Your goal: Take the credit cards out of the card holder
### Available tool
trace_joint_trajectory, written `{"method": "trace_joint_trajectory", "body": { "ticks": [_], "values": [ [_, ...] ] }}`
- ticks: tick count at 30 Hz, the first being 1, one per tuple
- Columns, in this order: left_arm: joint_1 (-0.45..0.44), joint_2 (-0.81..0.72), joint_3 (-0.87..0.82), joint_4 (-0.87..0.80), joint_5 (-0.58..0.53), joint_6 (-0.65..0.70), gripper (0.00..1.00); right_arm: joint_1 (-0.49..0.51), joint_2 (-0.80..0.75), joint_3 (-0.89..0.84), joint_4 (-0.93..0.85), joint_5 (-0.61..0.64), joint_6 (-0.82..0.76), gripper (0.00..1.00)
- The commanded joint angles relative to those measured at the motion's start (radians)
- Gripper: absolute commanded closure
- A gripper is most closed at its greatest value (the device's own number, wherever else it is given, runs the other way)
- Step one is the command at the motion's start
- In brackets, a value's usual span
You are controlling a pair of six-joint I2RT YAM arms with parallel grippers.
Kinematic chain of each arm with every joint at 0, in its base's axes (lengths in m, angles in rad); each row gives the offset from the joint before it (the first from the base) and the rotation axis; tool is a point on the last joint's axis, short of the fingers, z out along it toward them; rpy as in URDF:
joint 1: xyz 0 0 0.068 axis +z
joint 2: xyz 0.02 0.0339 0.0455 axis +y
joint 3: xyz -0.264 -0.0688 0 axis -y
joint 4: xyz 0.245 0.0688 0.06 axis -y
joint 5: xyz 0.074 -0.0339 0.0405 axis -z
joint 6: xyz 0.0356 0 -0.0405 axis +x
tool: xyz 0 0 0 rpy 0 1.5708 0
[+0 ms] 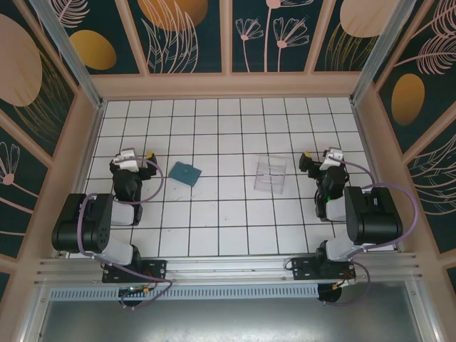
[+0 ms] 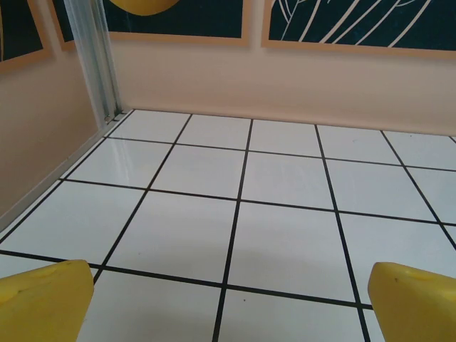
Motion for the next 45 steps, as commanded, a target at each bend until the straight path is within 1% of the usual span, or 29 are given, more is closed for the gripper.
{"method": "trace_joint_trajectory", "body": {
  "ticks": [1, 25, 27, 28, 30, 32, 35, 37, 40, 42, 45],
  "values": [
    [0.005, 0.000, 0.008, 0.034, 0.017, 0.005, 0.01, -0.003, 0.007, 0.001, 0.051, -0.004, -0.016, 0.01],
    [0.005, -0.012, 0.006, 0.032, 0.022, 0.008, 0.01, -0.001, 0.005, 0.000, 0.055, -0.004, -0.017, 0.01],
    [0.005, -0.043, 0.021, -0.024, 0.027, 0.012, 0.02, 0.012, -0.033, 0.026, -0.022, 0.034, -0.016, 0.01],
    [0.005, -0.071, 0.036, -0.078, 0.011, 0.005, 0.02, 0.016, -0.057, 0.051, -0.093, 0.052, -0.014, 0.01],
    [0.005, -0.130, 0.074, -0.211, -0.066, -0.034, 0.01, 0.017, -0.096, 0.120, -0.266, 0.076, -0.002, 0.01],
    [0.004, -0.180, 0.138, -0.395, -0.150, -0.101, 0.01, 0.017, -0.116, 0.192, -0.446, 0.083, 0.017, 0.01],
    [0.002, -0.232, 0.205, -0.567, -0.183, -0.180, 0.02, 0.024, -0.151, 0.253, -0.633, 0.062, 0.058, 0.01],
    [0.002, -0.256, 0.248, -0.675, -0.164, -0.227, 0.01, 0.031, -0.182, 0.300, -0.777, 0.051, 0.102, 0.01],
    [-0.004, -0.278, 0.311, -0.821, -0.073, -0.285, 0.03, 0.033, -0.206, 0.400, -1.035, -0.028, 0.200, 0.03],
    [-0.010, -0.282, 0.348, -0.908, -0.005, -0.320, 0.04, 0.037, -0.211, 0.441, -1.149, -0.117, 0.254, 0.07],
    [-0.012, -0.241, 0.421, -1.049, 0.111, -0.373, 0.06, 0.065, -0.233, 0.458, -1.260, -0.203, 0.337, 0.14]
  ]
}}
